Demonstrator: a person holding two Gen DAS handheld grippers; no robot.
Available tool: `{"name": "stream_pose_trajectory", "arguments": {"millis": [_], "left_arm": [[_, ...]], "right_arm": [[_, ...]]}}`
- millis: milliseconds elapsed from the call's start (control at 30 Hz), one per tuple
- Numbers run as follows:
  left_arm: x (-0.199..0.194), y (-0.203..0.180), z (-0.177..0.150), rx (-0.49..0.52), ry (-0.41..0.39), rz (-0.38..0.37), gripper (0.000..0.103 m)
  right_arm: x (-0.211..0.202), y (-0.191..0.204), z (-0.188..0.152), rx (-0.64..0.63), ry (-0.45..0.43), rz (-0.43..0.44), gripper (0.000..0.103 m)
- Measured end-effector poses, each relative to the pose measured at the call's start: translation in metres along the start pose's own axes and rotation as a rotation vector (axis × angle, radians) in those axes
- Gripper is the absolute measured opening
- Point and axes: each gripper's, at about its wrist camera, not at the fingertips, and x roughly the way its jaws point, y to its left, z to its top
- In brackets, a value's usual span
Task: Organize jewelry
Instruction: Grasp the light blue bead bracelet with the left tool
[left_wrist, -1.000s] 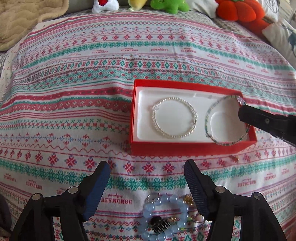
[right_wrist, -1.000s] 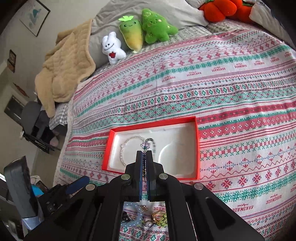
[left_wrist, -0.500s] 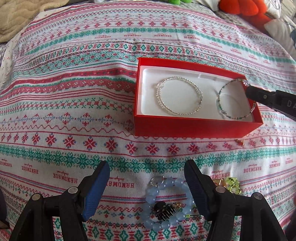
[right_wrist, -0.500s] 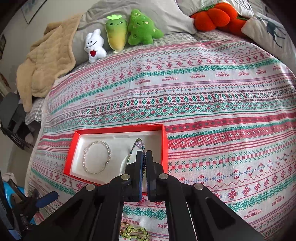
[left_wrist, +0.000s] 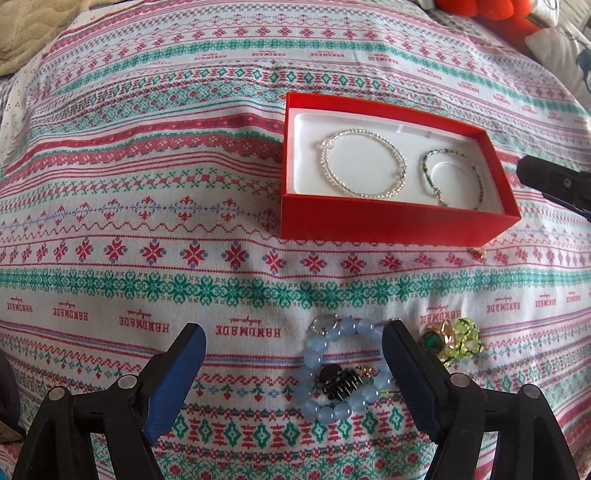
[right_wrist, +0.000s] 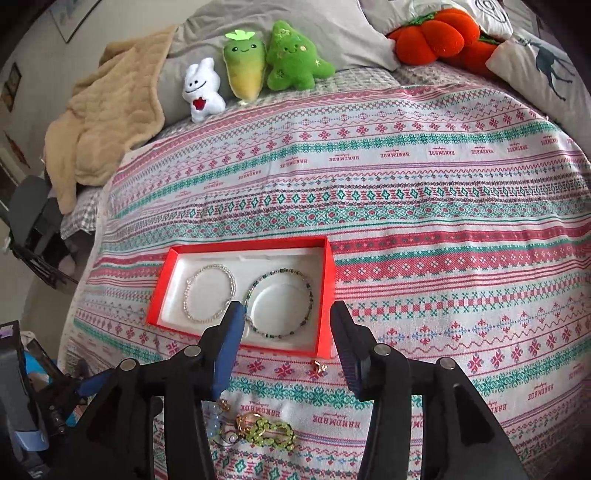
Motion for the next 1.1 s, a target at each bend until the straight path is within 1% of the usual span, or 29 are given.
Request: {"name": "stream_pose_trajectory", "arguments": {"millis": [67,167,300,367,500,567,667,767,867,933,967,1033,1100], "left_arm": [[0.001,0.004,-0.006,-0.003,-0.003,-0.020,0.083],[0.004,0.010,-0.012,0.001,0.016,-0.014,0.083],[0.002,0.021,-0.018,-0.043,0.031,-0.086,0.083],[0.004,0.027,-0.022,-0.081,0.048,-0.124,0.082],[0.008,0.034,-0.029,-0.140,0.088,-0.180,0.081],[0.009,0.037,-0.032,-0.158,0.096,-0.201,0.081],[0.006,0.037,-0.035,-0.161,0.091,-0.204,0.078],[0.006,0.038,-0.036,-0.158,0.091,-0.206,0.072],[0.009,0.035,-0.036,-0.157,0.099,-0.210,0.062],[0.013,0.033,-0.034,-0.162,0.102,-0.209,0.051],[0.016,0.031,-0.033,-0.164,0.103,-0.207,0.048],[0.021,0.032,-0.032,-0.168,0.111,-0.206,0.036],[0.026,0.032,-0.032,-0.174,0.125,-0.214,0.028]], "right_arm": [[-0.006,0.001,-0.008,-0.019,0.027,-0.021,0.052],[-0.017,-0.001,-0.023,-0.031,0.060,-0.043,0.056],[-0.029,-0.006,-0.043,-0.032,0.089,-0.082,0.058],[-0.032,-0.009,-0.052,-0.032,0.108,-0.092,0.060],[-0.032,-0.013,-0.068,-0.017,0.155,-0.107,0.061],[-0.029,-0.014,-0.074,-0.018,0.180,-0.113,0.062],[-0.025,-0.012,-0.081,-0.035,0.207,-0.139,0.063],[-0.021,-0.009,-0.085,-0.053,0.226,-0.145,0.063],[-0.018,-0.006,-0.087,-0.067,0.237,-0.149,0.064],[-0.017,-0.003,-0.088,-0.078,0.241,-0.144,0.064],[-0.016,-0.001,-0.088,-0.082,0.244,-0.141,0.064],[-0.015,0.001,-0.089,-0.088,0.248,-0.139,0.064],[-0.013,0.002,-0.089,-0.094,0.251,-0.138,0.064]]}}
